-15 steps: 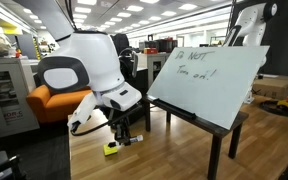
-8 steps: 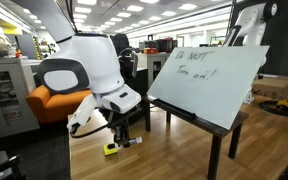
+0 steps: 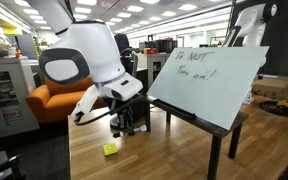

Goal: Pick the marker on the table and place it on the board stand

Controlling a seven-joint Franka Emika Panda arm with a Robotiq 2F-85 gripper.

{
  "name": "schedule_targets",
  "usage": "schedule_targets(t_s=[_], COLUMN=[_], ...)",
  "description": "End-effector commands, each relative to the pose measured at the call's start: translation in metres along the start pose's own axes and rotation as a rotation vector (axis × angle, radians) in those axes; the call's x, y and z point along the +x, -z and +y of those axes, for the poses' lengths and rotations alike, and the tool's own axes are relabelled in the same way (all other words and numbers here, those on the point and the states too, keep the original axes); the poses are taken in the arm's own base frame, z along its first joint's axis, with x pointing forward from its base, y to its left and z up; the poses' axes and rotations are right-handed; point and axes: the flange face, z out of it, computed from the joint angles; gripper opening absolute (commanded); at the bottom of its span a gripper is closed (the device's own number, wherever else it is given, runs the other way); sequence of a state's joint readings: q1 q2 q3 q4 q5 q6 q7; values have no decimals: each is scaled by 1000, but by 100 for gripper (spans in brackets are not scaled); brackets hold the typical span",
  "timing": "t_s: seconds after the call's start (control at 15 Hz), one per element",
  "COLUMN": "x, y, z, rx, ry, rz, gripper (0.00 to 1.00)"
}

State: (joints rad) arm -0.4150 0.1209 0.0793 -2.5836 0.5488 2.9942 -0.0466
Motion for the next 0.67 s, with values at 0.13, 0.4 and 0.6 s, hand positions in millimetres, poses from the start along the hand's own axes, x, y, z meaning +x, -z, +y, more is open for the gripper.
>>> schedule_targets(t_s=[0.13, 0.4, 0.6], x=[13, 24, 32], y=[69, 102, 115], z=[-18, -10, 4], rx=[120, 182, 216], ry=[-85, -166, -238], rz=[116, 195, 238], gripper=[5, 5, 5])
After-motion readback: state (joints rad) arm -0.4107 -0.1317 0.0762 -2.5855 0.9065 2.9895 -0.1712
